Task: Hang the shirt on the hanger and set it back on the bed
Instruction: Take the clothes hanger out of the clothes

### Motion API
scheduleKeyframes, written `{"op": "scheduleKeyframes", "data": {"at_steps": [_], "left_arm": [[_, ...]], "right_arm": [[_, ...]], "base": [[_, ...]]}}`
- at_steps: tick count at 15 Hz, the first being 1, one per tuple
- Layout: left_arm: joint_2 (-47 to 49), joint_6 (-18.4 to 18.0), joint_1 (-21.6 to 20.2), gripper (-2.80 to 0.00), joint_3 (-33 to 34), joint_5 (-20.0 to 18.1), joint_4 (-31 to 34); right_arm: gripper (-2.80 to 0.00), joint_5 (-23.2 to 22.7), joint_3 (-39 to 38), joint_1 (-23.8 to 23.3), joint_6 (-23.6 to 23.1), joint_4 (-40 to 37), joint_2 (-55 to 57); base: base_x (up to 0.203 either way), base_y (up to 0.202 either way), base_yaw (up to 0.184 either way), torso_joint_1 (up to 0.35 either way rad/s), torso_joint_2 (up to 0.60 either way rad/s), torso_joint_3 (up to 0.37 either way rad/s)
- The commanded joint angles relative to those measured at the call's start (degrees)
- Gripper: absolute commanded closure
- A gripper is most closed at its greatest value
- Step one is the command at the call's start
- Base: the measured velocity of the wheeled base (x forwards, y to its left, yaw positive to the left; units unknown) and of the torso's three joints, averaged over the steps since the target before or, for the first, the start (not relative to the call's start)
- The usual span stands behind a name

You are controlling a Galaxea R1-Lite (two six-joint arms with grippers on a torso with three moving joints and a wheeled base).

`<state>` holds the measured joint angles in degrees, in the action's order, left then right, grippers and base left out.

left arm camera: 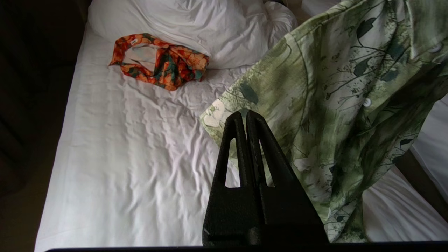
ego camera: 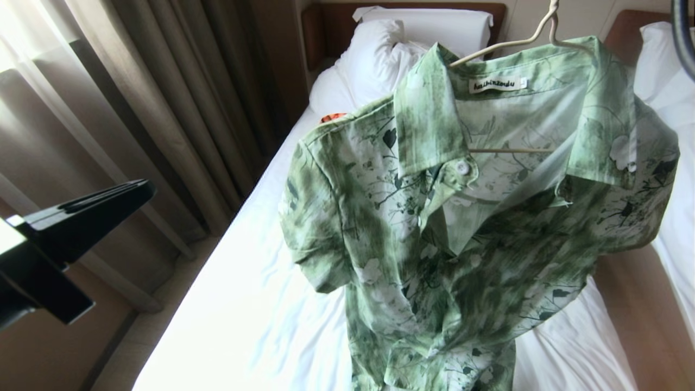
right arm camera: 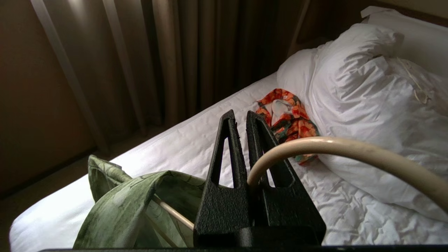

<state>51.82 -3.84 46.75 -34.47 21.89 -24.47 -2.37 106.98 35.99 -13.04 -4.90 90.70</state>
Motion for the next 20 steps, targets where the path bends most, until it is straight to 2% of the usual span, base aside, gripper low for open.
{"op": "scheduleKeyframes", "data": {"at_steps": [1, 3, 5, 10, 12, 16, 18, 20], "left_arm": [[0.8, 0.0, 0.0, 0.00, -0.1, 0.1, -0.3], [1.8, 0.1, 0.1, 0.00, -0.3, -0.1, -0.4], [3.3, 0.2, 0.4, 0.00, -0.7, -0.2, -0.4], [5.2, 2.1, 0.3, 0.00, -0.6, -0.3, -0.4], [4.0, 2.6, 0.1, 0.00, 0.3, 0.1, -0.2], [-1.4, 2.9, 0.0, 0.00, 6.4, 3.3, -0.2], [-1.9, 2.9, -0.1, 0.00, 6.3, 4.4, -0.4], [-3.0, 3.2, -1.7, 0.00, 6.8, 4.5, -0.2]], "right_arm": [[0.00, -0.4, 0.1, -1.9, -0.6, 2.7, 2.5], [0.00, -1.0, 0.1, -2.5, -0.4, 5.7, 3.3], [0.00, -3.5, 0.1, -3.2, 0.0, 7.7, 3.4], [0.00, -8.0, 0.1, -4.2, 0.2, 7.3, 3.4], [0.00, -11.2, 1.0, -5.9, 0.3, 7.5, 4.1], [0.00, -12.5, 1.6, -5.9, 4.3, 7.8, 4.1], [0.00, -14.3, 3.2, -5.9, 8.8, 7.4, 4.3], [0.00, -14.9, 3.8, -5.9, 9.8, 7.2, 4.5]], "base": [[0.000, 0.000, 0.000, 0.149, -0.37, -0.228], [0.000, 0.000, 0.000, 0.156, -0.36, -0.224], [0.000, 0.000, 0.000, 0.095, -0.24, -0.135], [0.000, 0.000, 0.000, 0.000, 0.00, 0.000], [0.000, 0.000, 0.000, 0.000, 0.00, 0.000], [0.000, 0.000, 0.000, 0.000, 0.00, 0.000], [0.000, 0.000, 0.000, 0.000, 0.00, 0.000], [0.000, 0.000, 0.000, 0.000, 0.00, 0.000]]}}
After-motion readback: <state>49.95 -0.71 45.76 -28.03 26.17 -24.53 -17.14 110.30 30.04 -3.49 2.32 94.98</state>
